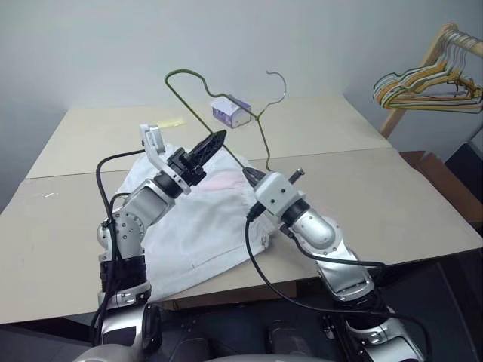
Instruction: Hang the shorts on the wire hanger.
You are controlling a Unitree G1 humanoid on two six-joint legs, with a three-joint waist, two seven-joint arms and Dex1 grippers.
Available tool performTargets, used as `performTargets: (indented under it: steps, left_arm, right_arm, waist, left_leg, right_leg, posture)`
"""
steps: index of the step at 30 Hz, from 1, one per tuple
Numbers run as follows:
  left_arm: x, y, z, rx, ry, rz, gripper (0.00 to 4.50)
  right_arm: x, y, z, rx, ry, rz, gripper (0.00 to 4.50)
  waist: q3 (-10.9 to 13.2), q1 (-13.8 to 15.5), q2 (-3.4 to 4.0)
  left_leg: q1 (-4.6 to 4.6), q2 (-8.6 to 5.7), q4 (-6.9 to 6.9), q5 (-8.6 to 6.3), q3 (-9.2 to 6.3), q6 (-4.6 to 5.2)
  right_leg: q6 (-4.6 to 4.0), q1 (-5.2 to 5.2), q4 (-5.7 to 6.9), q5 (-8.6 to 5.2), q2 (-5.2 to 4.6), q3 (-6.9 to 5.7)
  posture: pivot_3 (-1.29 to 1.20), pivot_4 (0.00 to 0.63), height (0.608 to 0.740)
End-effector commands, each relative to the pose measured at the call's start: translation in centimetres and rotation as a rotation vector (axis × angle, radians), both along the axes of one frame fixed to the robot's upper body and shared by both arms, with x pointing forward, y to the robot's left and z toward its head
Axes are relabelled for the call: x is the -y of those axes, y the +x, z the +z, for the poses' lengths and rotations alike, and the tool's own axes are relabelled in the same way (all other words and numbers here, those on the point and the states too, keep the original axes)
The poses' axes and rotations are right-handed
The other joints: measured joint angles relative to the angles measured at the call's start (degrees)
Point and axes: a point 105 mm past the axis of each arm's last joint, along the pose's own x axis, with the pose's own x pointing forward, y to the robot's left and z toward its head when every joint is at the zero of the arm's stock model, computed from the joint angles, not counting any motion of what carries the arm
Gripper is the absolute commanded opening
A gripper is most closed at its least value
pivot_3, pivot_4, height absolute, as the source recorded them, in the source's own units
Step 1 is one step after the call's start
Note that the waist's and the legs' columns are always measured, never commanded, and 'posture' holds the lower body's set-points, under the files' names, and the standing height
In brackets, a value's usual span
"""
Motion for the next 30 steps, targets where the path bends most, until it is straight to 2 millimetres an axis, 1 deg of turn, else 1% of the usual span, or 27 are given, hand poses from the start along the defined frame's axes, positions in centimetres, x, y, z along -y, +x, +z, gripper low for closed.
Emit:
performTargets:
  steps: [1, 5, 6, 7, 10, 11, 13, 16, 17, 20, 23, 26, 27, 29, 30]
  left_arm:
    - [0.2, -0.3, 1.6, 0.072, -0.017, -0.013, 1.88]
    - [0.3, -0.3, 1.5, 0.075, -0.017, -0.01, 0.59]
    - [0.3, -0.3, 1.5, 0.075, -0.019, -0.01, 0.21]
    - [0.4, -0.3, 1.5, 0.075, -0.025, -0.013, 0.02]
    - [0.5, -0.6, 1.6, 0.097, -0.031, -0.024, 0.02]
    - [0.5, -0.6, 1.6, 0.101, -0.023, -0.018, 0.01]
    - [0.6, -0.7, 1.6, 0.121, -0.001, -0.016, 0.0]
    - [0.6, -0.8, 1.9, 0.153, 0.006, -0.012, 0.0]
    - [0.5, -0.8, 2.0, 0.162, 0.012, -0.007, 0.0]
    - [0.4, -0.7, 2.0, 0.192, 0.057, 0.002, 0.0]
    - [-0.5, -0.4, 2.0, 0.216, 0.083, 0.017, 0.0]
    - [-1.6, -0.1, 1.9, 0.251, 0.157, 0.029, 0.0]
    - [-2.3, -0.3, 2.2, 0.278, 0.171, 0.011, 0.0]
    - [-3.3, -1.3, 3.2, 0.356, 0.174, -0.05, 0.0]
    - [-3.6, -1.6, 3.6, 0.384, 0.173, -0.073, 0.0]
  right_arm:
    - [-0.2, -0.2, 1.2, 0.057, 0.018, 0.01, 0.0]
    - [-0.4, -0.4, 1.2, 0.066, 0.011, 0.023, 0.0]
    - [-0.4, -0.4, 1.2, 0.07, 0.007, 0.027, 0.0]
    - [-0.5, -0.5, 1.2, 0.072, 0.004, 0.033, 0.0]
    - [-0.7, -0.7, 1.0, 0.077, -0.034, 0.048, 0.0]
    - [-0.8, -0.8, 1.0, 0.082, -0.045, 0.055, 0.25]
    - [-1.0, -1.0, 0.9, 0.072, -0.06, 0.079, 0.81]
    - [-1.1, -1.1, 1.0, 0.086, -0.072, 0.087, 1.78]
    - [-1.1, -1.1, 1.1, 0.09, -0.076, 0.09, 2.21]
    - [-0.8, -1.2, 1.4, 0.093, -0.07, 0.09, 3.27]
    - [-0.1, -1.3, 2.3, 0.082, -0.026, 0.084, 4.39]
    - [0.8, -1.6, 3.5, 0.053, 0.05, 0.116, 4.45]
    - [1.4, -1.6, 3.6, -0.03, 0.091, 0.152, 4.45]
    - [2.4, -1.9, 3.0, -0.278, 0.173, 0.254, 4.45]
    - [2.7, -2.1, 2.8, -0.373, 0.199, 0.297, 4.45]
  waist:
    - [0.0, 0.0, 0.0]
    - [0.0, 0.01, 0.0]
    - [0.0, 0.01, 0.0]
    - [0.0, 0.0, 0.0]
    - [0.0, 0.0, 0.0]
    - [0.0, 0.0, 0.0]
    - [0.0, 0.01, 0.0]
    - [0.0, -0.01, 0.0]
    - [0.0, 0.0, 0.0]
    - [0.0, 0.0, 0.0]
    - [0.0, 0.0, 0.0]
    - [0.0, 0.01, 0.0]
    - [0.0, 0.01, 0.0]
    - [0.0, 0.02, 0.0]
    - [0.01, 0.02, 0.0]
  left_leg:
    - [0.0, 0.0, 0.0, 0.0, 0.0, 0.0]
    - [-0.01, 0.0, 0.0, 0.0, 0.0, 0.0]
    - [0.0, 0.0, 0.0, 0.0, 0.0, 0.0]
    - [0.0, 0.0, 0.0, 0.0, 0.0, 0.0]
    - [0.0, 0.0, 0.0, 0.0, 0.0, 0.0]
    - [0.0, 0.0, 0.0, 0.0, 0.0, 0.0]
    - [0.0, 0.0, 0.0, 0.0, 0.0, 0.0]
    - [0.0, 0.0, 0.0, 0.0, 0.01, 0.0]
    - [-0.01, 0.0, 0.0, 0.0, 0.01, 0.0]
    - [0.0, 0.0, 0.0, 0.0, 0.01, 0.0]
    - [-0.01, 0.0, 0.0, 0.0, 0.01, 0.0]
    - [0.0, 0.01, -0.01, 0.0, 0.02, 0.0]
    - [0.0, 0.01, 0.0, 0.0, 0.02, 0.0]
    - [0.0, 0.02, 0.0, 0.0, 0.02, 0.0]
    - [0.0, 0.02, 0.0, 0.0, 0.01, 0.0]
  right_leg:
    - [0.0, 0.0, 0.0, 0.0, 0.0, 0.0]
    - [0.0, 0.0, -0.01, 0.0, -0.01, 0.0]
    - [0.0, 0.01, -0.01, 0.0, 0.0, 0.0]
    - [0.0, 0.01, -0.01, 0.0, -0.01, 0.0]
    - [0.0, 0.0, -0.01, 0.0, 0.0, 0.0]
    - [0.0, 0.0, -0.01, 0.0, 0.0, 0.0]
    - [0.0, 0.0, -0.01, 0.0, 0.0, 0.0]
    - [0.0, 0.01, -0.02, 0.0, 0.0, 0.0]
    - [0.0, 0.0, -0.01, 0.0, 0.0, 0.0]
    - [0.0, 0.01, -0.01, 0.0, 0.0, 0.0]
    - [0.0, -0.01, -0.01, 0.0, 0.0, 0.0]
    - [0.0, 0.0, -0.02, 0.0, 0.01, -0.01]
    - [0.0, 0.0, -0.01, 0.0, 0.01, -0.01]
    - [-0.01, 0.0, -0.01, 0.0, 0.02, -0.02]
    - [0.0, 0.01, -0.02, 0.0, 0.01, -0.03]
  posture:
    - [-0.04, 0.0, 0.74]
    - [-0.04, 0.0, 0.74]
    - [-0.04, 0.0, 0.74]
    - [-0.04, 0.0, 0.74]
    - [-0.04, 0.0, 0.74]
    - [-0.04, 0.0, 0.74]
    - [-0.04, 0.0, 0.74]
    - [-0.04, 0.0, 0.74]
    - [-0.04, 0.0, 0.74]
    - [-0.04, 0.0, 0.74]
    - [-0.03, 0.0, 0.74]
    - [-0.03, 0.0, 0.74]
    - [-0.03, 0.0, 0.74]
    - [-0.03, 0.0, 0.74]
    - [-0.03, 0.0, 0.74]
